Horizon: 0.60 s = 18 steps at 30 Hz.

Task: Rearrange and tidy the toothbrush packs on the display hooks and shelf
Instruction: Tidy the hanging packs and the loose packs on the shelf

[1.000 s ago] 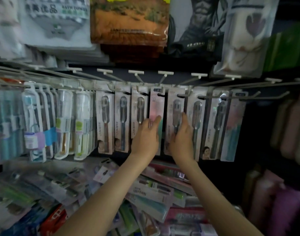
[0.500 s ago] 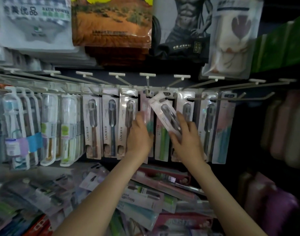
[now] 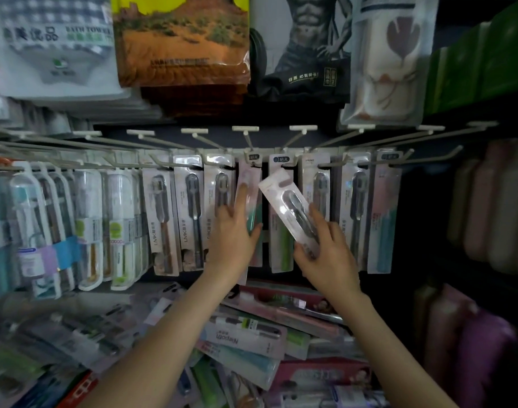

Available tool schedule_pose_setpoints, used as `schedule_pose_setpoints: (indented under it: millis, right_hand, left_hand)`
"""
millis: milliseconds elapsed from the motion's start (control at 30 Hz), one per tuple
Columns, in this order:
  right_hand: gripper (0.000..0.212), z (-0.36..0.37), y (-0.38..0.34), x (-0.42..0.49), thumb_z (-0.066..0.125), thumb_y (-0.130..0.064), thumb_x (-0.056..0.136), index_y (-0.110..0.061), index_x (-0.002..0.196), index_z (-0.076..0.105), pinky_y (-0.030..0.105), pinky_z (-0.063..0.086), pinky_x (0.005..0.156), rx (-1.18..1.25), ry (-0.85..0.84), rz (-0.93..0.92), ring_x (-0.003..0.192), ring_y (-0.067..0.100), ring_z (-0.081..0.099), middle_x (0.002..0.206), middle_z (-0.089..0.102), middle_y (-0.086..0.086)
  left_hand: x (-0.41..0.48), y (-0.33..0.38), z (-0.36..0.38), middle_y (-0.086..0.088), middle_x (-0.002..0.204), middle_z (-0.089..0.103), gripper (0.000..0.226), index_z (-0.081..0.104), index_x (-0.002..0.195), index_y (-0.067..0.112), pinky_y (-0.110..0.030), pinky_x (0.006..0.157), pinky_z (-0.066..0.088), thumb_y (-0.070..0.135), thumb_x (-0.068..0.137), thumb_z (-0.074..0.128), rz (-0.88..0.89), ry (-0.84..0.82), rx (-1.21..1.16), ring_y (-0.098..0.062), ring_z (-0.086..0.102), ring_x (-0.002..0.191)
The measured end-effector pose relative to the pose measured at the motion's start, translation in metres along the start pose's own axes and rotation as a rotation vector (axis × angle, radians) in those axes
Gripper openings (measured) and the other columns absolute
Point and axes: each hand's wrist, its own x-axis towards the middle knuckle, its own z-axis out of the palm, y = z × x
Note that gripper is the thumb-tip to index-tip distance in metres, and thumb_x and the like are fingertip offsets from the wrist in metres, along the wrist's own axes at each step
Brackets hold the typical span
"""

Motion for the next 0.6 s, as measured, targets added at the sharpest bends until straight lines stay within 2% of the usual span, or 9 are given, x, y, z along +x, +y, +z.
schedule_pose_setpoints:
  millis: [100, 167, 233, 300, 400, 500, 600]
  right_hand:
    - [0.077, -0.008, 0.010, -0.010, 0.062, -0.027, 0.084, -0.030, 0.149, 0.019, 0.030, 0.044, 0.071, -0.016, -0.006, 0.043, 0.099, 0.023, 0.053, 0.120, 0.047, 0.006]
    - [0.078, -0.014, 0.015, -0.013, 0.063, -0.027, 0.085, -0.030, 0.149, 0.018, 0.029, 0.044, 0.073, -0.010, -0.004, 0.060, 0.103, 0.022, 0.051, 0.122, 0.046, 0.005]
    - [0.078, -0.019, 0.015, -0.014, 0.062, -0.027, 0.085, -0.031, 0.149, 0.017, 0.026, 0.041, 0.072, -0.015, -0.008, 0.049, 0.102, 0.019, 0.049, 0.121, 0.045, 0.003]
    - [0.078, -0.022, 0.014, -0.014, 0.062, -0.029, 0.086, -0.032, 0.149, 0.015, 0.026, 0.041, 0.073, -0.015, -0.022, 0.053, 0.101, 0.018, 0.048, 0.121, 0.044, 0.003]
    - [0.077, -0.023, 0.011, -0.015, 0.062, -0.031, 0.087, -0.031, 0.149, 0.017, 0.028, 0.044, 0.076, -0.034, -0.056, 0.032, 0.105, 0.023, 0.051, 0.126, 0.045, 0.005]
    - [0.076, -0.020, 0.008, -0.021, 0.063, -0.029, 0.086, -0.026, 0.149, 0.020, 0.037, 0.050, 0.082, -0.043, -0.130, -0.004, 0.111, 0.026, 0.052, 0.129, 0.049, 0.008]
    - [0.071, -0.016, 0.005, -0.028, 0.065, -0.029, 0.086, -0.023, 0.146, 0.027, 0.031, 0.047, 0.080, -0.004, -0.194, 0.044, 0.110, 0.024, 0.053, 0.129, 0.053, 0.007]
  left_hand:
    - [0.001, 0.004, 0.003, -0.014, 0.113, 0.043, 0.083, 0.001, 0.151, 0.031, -0.027, 0.064, 0.037, 0.031, 0.091, 0.059, -0.032, -0.023, 0.014, -0.018, 0.044, 0.083]
    - [0.002, 0.005, 0.004, -0.013, 0.114, 0.040, 0.085, -0.003, 0.150, 0.032, -0.029, 0.063, 0.043, 0.034, 0.091, 0.059, -0.039, -0.052, 0.027, -0.019, 0.045, 0.083]
    - [0.004, 0.005, 0.007, -0.015, 0.114, 0.039, 0.090, -0.007, 0.150, 0.031, -0.036, 0.069, 0.050, 0.035, 0.090, 0.060, -0.039, -0.062, 0.045, -0.024, 0.048, 0.086]
    - [0.005, 0.004, 0.011, -0.016, 0.114, 0.039, 0.092, -0.006, 0.151, 0.028, -0.039, 0.077, 0.050, 0.035, 0.089, 0.062, -0.038, -0.055, 0.074, -0.026, 0.046, 0.093]
    - [0.001, 0.002, 0.015, -0.018, 0.122, 0.036, 0.092, -0.007, 0.150, 0.026, -0.034, 0.084, 0.044, 0.035, 0.089, 0.061, 0.000, -0.059, 0.096, -0.028, 0.041, 0.103]
    - [-0.010, 0.004, 0.010, -0.016, 0.145, 0.019, 0.087, -0.009, 0.150, 0.031, -0.039, 0.099, 0.037, 0.030, 0.092, 0.056, -0.006, -0.095, 0.048, -0.032, 0.028, 0.128]
    - [-0.026, 0.002, -0.002, -0.011, 0.155, 0.002, 0.081, -0.002, 0.150, 0.031, -0.043, 0.106, 0.032, 0.015, 0.093, 0.052, 0.015, -0.108, -0.060, -0.031, 0.010, 0.142]
